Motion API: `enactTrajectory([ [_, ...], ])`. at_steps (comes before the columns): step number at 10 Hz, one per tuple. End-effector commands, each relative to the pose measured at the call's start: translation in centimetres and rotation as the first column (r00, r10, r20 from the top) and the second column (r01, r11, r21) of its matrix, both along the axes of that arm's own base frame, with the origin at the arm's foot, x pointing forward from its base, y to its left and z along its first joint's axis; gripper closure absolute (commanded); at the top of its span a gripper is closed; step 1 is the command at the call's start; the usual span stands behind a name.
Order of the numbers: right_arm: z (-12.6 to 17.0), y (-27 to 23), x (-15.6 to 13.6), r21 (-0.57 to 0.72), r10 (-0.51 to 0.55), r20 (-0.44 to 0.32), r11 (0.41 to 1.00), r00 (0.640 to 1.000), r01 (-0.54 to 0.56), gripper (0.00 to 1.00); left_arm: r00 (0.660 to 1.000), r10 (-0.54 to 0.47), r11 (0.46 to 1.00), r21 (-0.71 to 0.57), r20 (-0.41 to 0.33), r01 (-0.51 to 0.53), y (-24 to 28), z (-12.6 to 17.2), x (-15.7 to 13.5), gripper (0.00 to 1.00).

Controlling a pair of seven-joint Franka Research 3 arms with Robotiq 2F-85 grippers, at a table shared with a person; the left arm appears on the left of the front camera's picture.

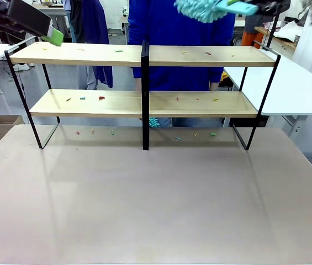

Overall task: Clean the shelves.
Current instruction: Pick up the Duster when the human hands it over.

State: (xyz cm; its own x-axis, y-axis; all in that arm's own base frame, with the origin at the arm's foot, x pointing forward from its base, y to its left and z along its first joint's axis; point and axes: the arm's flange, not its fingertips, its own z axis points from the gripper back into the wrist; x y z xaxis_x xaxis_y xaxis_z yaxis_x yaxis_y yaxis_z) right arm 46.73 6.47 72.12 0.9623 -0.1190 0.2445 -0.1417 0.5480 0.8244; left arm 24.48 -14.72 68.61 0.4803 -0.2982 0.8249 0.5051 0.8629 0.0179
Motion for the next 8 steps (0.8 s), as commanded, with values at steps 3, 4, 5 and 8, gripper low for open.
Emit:
enactTrajectory([
  [3, 2.7, -10.0, -20.2, -0.126, 0.100, 0.136, 0.989, 0.986, -0.083, 1.00, 1.000, -0.005, 1.000, -0.009, 0.001, 0.005, 0.1, -0.1, 0.2, 0.00],
  [4, 2.6, -12.9, -23.9, -0.060, 0.054, 0.197, 0.997, 0.979, -0.043, 1.00, 1.000, -0.005, 1.000, -0.009, 0.001, 0.005, 0.1, -0.1, 0.2, 0.00],
  [5, 2.1, -15.6, -27.2, -0.006, 0.015, 0.250, 1.000, 0.968, -0.014, 1.00, 1.000, -0.005, 1.000, -0.009, 0.001, 0.005, 0.1, -0.1, 0.2, 0.00],
  [8, 1.5, -20.6, -35.0, 0.062, -0.046, 0.321, 0.998, 0.946, 0.028, 1.00, 1.000, -0.005, 1.000, -0.009, 0.001, 0.005, 0.1, -0.1, 0.2, 0.00],
])
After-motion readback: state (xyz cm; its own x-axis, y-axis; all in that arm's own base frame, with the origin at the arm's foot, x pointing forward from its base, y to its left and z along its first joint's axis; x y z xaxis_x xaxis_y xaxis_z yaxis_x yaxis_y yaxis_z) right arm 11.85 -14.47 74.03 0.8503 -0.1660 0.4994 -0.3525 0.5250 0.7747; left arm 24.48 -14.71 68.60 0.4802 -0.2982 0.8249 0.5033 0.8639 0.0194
